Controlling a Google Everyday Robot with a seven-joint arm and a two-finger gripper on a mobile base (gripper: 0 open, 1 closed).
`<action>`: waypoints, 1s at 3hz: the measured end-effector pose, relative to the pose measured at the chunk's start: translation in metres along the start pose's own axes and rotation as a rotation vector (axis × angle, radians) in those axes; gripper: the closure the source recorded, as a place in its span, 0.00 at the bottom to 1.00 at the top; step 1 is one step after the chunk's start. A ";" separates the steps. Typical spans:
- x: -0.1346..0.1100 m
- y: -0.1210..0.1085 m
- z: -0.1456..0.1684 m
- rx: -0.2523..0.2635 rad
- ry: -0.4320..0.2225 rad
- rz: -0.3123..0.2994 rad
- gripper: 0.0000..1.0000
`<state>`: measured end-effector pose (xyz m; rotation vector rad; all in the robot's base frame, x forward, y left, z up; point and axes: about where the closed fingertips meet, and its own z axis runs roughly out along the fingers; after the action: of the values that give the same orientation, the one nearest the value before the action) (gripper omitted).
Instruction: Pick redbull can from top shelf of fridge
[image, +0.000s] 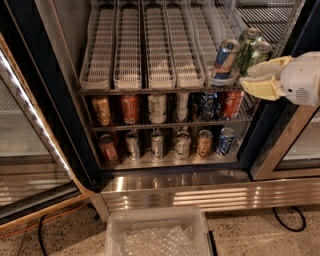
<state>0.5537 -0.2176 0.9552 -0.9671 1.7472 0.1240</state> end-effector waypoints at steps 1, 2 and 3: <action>0.004 -0.003 0.014 0.034 -0.022 0.039 0.48; 0.008 -0.017 0.030 0.104 -0.051 0.078 0.27; 0.008 -0.017 0.030 0.104 -0.051 0.078 0.39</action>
Offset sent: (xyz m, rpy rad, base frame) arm 0.0567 -0.0081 -0.0289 0.1428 -0.0723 -0.1712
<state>0.5869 -0.2180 0.9419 -0.8138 1.7276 0.1060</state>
